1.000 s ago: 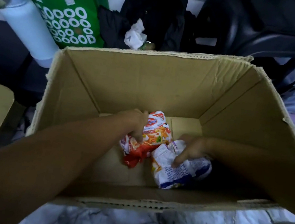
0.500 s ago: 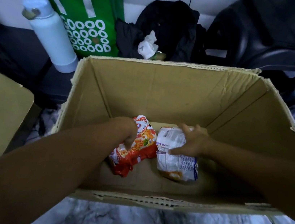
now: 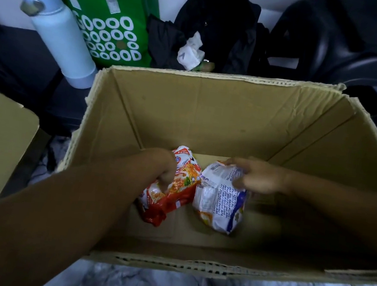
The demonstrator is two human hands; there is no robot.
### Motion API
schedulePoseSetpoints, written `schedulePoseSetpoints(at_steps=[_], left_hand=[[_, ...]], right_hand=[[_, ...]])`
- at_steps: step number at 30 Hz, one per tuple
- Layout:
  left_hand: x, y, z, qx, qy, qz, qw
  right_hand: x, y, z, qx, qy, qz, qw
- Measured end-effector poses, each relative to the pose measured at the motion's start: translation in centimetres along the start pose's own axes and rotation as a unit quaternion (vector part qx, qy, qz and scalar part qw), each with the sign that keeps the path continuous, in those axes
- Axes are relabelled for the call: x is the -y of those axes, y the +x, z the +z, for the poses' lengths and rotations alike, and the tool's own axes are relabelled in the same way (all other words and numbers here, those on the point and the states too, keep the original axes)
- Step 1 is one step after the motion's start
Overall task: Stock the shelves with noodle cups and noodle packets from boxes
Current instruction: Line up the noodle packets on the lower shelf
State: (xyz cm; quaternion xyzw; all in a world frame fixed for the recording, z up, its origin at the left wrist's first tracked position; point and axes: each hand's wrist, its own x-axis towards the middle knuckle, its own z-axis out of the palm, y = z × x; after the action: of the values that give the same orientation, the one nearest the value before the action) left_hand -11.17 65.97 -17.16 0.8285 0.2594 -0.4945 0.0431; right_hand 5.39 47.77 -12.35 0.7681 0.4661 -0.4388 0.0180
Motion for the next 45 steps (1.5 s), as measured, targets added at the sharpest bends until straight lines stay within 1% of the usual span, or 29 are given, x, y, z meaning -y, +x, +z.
schedulePoseSetpoints(at_steps=[1,2,3,4,5,6,7,10,11,14,16,18,21,22,24,26,27,29,31,33,37,39,40,42,44,45], left_hand=[[-0.1,0.2,0.1,0.002,0.004,0.002,1.0],[-0.1,0.4,0.1,0.003,0.009,0.007,1.0],[-0.2,0.3,0.1,0.006,0.016,0.011,1.0],[-0.3,0.4,0.1,0.007,0.025,0.014,1.0],[-0.3,0.5,0.2,0.006,0.024,0.013,1.0],[-0.3,0.6,0.2,0.001,0.018,0.013,1.0],[-0.3,0.5,0.3,-0.002,0.009,0.013,1.0],[0.0,0.4,0.3,-0.012,-0.019,0.015,1.0],[0.1,0.2,0.2,-0.016,-0.025,0.015,0.999],[0.1,-0.4,-0.1,-0.033,-0.037,0.015,0.999],[0.0,-0.4,-0.2,-0.041,-0.041,0.013,0.998],[0.1,-0.5,-0.3,-0.037,-0.034,0.02,0.999],[0.6,-0.5,-0.5,-0.023,-0.041,0.036,0.998],[0.9,-0.5,-0.5,-0.025,-0.048,0.038,0.998],[1.3,-0.8,-0.7,-0.041,-0.086,0.04,0.995],[1.5,-1.2,-0.7,-0.043,-0.137,0.038,0.989],[1.6,-1.3,-0.8,-0.031,-0.168,0.038,0.985],[1.5,-1.2,-1.0,0.005,-0.246,0.045,0.968],[1.1,-1.3,-1.2,0.012,-0.282,0.048,0.958],[0.6,-1.5,-1.4,-0.004,-0.266,0.037,0.963],[0.1,-1.8,-1.1,-0.04,-0.244,0.021,0.969],[0.3,-1.8,-1.1,-0.019,-0.26,0.031,0.965],[0.4,-1.7,-1.2,-0.005,-0.27,0.04,0.962],[0.3,-1.8,-1.3,-0.003,-0.287,0.054,0.956],[0.3,-1.8,-1.4,-0.023,-0.292,0.061,0.954],[0.3,-1.8,-1.4,-0.045,-0.284,0.067,0.955]], right_hand=[[-0.3,-0.7,-0.1,0.043,-0.098,-0.03,0.994],[-0.7,-1.2,0.1,0.055,-0.239,-0.058,0.968],[-1.1,-1.6,0.8,0.031,-0.372,-0.091,0.923],[-1.6,-1.5,1.7,-0.009,-0.488,-0.13,0.863],[-1.9,-1.2,2.5,-0.046,-0.554,-0.169,0.814],[-2.2,-0.6,3.0,-0.066,-0.583,-0.206,0.783],[-2.1,-0.1,3.3,-0.067,-0.593,-0.24,0.766],[-1.2,1.8,3.5,-0.047,-0.61,-0.307,0.73],[-0.7,2.2,3.5,-0.04,-0.612,-0.311,0.726],[-0.7,3.1,3.7,0.018,-0.579,-0.295,0.759],[-0.7,3.2,3.6,0.021,-0.55,-0.294,0.781],[-0.4,3.3,3.0,0.015,-0.493,-0.29,0.82],[0.3,3.2,1.8,0.036,-0.344,-0.291,0.892],[0.5,3.3,1.5,0.047,-0.283,-0.277,0.917],[1.0,2.8,0.9,0.067,-0.177,-0.219,0.957],[0.9,2.4,0.1,0.118,-0.066,-0.142,0.981],[0.7,2.2,-0.2,0.153,-0.012,-0.101,0.983],[-0.3,2.2,-0.6,0.191,0.058,-0.028,0.979],[-1.6,2.5,-0.3,0.199,0.082,0.029,0.976],[-2.9,2.8,0.1,0.182,0.059,0.062,0.98],[-4.1,2.4,0.6,0.064,0.039,0.025,0.997],[-4.0,2.0,0.9,0.022,-0.026,-0.003,0.999],[-4.0,1.9,1.2,0.001,-0.069,-0.019,0.997],[-4.3,1.8,2.2,-0.029,-0.129,-0.046,0.99],[-4.4,1.4,3.4,-0.057,-0.142,-0.079,0.985],[-4.5,1.2,4.0,-0.074,-0.148,-0.099,0.981]])
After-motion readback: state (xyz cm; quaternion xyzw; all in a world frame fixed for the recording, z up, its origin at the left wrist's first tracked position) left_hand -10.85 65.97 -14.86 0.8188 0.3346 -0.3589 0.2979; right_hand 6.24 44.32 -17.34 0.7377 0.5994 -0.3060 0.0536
